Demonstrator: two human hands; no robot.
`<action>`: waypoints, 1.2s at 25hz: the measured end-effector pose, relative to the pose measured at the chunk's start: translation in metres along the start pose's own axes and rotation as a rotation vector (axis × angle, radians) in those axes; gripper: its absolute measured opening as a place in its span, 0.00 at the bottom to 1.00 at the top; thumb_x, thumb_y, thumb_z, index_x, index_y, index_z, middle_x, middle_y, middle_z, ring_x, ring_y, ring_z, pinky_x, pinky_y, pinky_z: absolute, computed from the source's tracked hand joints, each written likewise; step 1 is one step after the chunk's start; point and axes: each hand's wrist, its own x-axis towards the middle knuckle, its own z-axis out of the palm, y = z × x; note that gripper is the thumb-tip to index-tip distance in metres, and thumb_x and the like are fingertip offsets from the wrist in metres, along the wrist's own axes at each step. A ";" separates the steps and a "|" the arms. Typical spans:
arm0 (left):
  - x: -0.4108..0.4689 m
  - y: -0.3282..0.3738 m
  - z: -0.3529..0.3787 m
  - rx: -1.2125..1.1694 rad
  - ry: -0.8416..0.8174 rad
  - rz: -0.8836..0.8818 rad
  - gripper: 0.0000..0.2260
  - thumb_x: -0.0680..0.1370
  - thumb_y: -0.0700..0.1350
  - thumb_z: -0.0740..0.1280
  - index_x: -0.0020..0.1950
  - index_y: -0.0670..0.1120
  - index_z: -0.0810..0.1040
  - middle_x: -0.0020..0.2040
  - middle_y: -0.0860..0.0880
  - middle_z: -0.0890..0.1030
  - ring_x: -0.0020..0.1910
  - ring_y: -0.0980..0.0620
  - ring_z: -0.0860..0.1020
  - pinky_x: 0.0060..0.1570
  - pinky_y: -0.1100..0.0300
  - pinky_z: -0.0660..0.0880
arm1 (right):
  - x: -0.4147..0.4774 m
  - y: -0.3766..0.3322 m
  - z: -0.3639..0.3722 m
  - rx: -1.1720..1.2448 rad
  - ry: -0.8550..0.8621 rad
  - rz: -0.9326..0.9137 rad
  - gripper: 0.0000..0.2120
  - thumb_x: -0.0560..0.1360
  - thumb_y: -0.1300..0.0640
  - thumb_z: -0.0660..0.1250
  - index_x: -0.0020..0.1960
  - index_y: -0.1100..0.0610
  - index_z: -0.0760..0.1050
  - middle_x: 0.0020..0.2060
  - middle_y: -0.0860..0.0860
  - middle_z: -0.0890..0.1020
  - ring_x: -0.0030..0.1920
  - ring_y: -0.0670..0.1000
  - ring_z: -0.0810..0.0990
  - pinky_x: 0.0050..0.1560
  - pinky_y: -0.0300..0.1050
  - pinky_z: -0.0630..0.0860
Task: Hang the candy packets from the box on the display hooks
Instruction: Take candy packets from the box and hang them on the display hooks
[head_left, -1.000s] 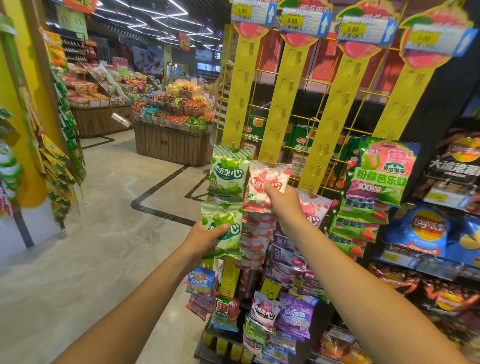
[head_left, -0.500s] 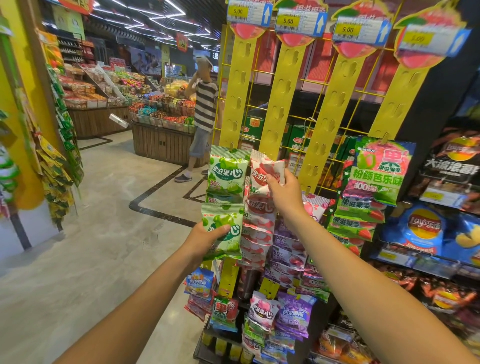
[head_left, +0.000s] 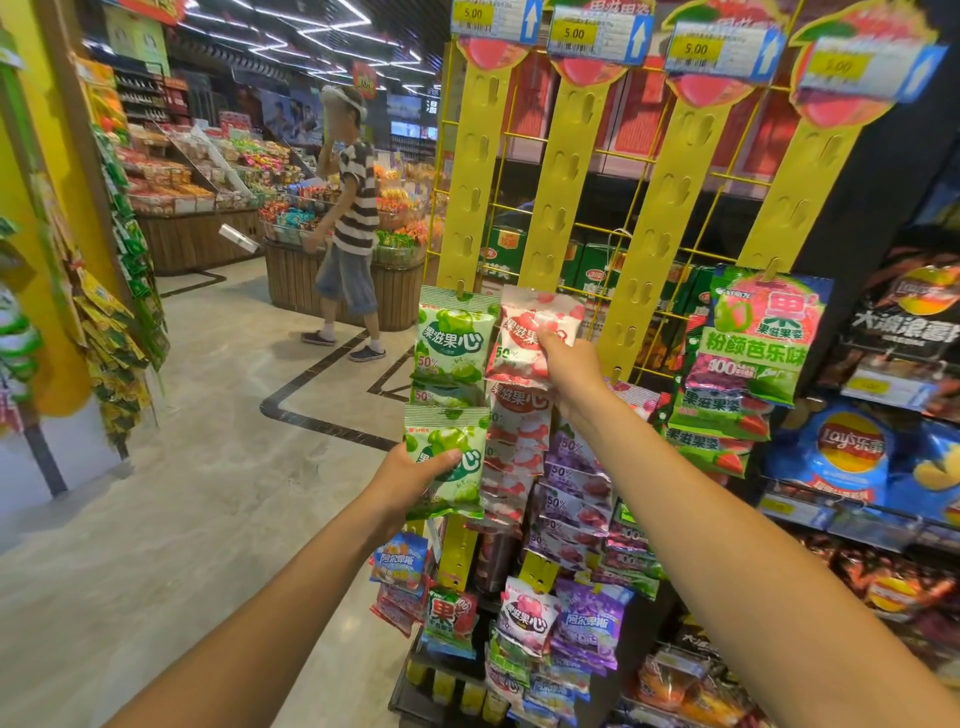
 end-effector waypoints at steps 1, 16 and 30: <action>0.000 0.000 0.000 0.008 0.005 0.001 0.12 0.80 0.43 0.73 0.64 0.47 0.81 0.55 0.46 0.88 0.55 0.44 0.86 0.60 0.40 0.81 | 0.002 0.005 0.001 -0.010 0.000 0.022 0.16 0.78 0.46 0.68 0.55 0.58 0.76 0.42 0.54 0.78 0.45 0.56 0.76 0.48 0.52 0.74; -0.002 -0.005 0.001 0.039 0.016 -0.009 0.11 0.80 0.45 0.74 0.62 0.48 0.83 0.54 0.47 0.88 0.55 0.44 0.86 0.62 0.39 0.80 | -0.021 0.004 -0.004 -0.289 0.045 -0.400 0.18 0.82 0.48 0.65 0.36 0.52 0.68 0.29 0.49 0.71 0.30 0.50 0.68 0.32 0.46 0.63; -0.005 -0.001 0.000 0.030 0.024 -0.011 0.11 0.80 0.44 0.73 0.62 0.48 0.82 0.53 0.48 0.88 0.54 0.46 0.87 0.60 0.42 0.82 | 0.003 0.020 0.007 -0.110 0.021 -0.041 0.18 0.76 0.45 0.66 0.52 0.60 0.81 0.43 0.55 0.84 0.42 0.55 0.79 0.44 0.49 0.71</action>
